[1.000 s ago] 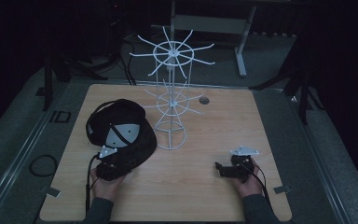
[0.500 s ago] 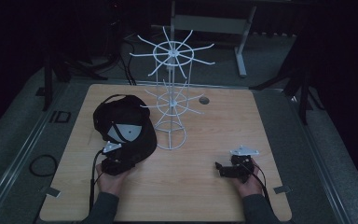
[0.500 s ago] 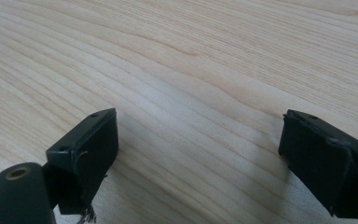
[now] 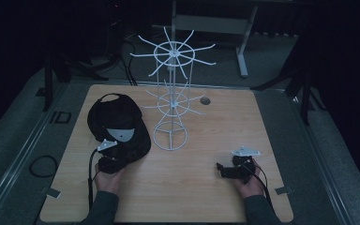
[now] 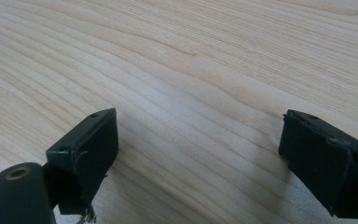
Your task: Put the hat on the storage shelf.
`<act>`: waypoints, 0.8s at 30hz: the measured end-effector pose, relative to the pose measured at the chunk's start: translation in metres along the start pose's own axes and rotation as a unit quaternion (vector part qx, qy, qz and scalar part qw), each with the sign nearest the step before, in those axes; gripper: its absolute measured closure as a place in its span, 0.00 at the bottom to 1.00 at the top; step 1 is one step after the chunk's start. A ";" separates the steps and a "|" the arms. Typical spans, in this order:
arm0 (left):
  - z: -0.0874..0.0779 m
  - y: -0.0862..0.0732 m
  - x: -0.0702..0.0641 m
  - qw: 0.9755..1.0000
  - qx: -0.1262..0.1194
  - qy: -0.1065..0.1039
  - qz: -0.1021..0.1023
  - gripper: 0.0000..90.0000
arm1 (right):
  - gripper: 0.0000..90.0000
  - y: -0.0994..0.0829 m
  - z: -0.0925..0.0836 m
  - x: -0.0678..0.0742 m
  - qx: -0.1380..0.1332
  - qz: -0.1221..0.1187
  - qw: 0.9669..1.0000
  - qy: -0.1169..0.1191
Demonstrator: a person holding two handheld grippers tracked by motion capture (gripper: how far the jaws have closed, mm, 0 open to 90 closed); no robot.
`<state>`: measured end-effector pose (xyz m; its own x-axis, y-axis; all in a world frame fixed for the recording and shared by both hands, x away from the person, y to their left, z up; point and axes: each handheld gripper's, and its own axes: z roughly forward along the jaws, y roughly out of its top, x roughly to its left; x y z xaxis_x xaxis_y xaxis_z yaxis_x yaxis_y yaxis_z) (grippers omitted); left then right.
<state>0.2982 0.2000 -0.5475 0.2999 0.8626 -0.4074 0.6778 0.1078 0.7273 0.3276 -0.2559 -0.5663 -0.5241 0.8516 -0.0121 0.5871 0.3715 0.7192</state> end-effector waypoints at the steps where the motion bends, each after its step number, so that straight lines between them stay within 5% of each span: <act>1: -0.001 0.000 0.000 1.000 -0.001 0.000 -0.003 0.88 | 0.13 0.000 0.000 0.000 0.000 0.000 1.000 0.000; 8: -0.007 0.001 0.002 1.000 -0.012 -0.005 -0.022 0.96 | 0.13 0.000 0.000 0.000 0.000 0.000 1.000 0.000; 24: -0.023 0.009 0.001 1.000 -0.023 0.015 0.002 0.96 | 0.13 0.000 0.000 0.000 0.000 0.000 1.000 0.000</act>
<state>0.2893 0.2137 -0.5285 0.2814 0.8778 -0.3876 0.6448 0.1261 0.7538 0.3276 -0.2559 -0.5663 -0.5237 0.8518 -0.0117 0.5877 0.3713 0.7189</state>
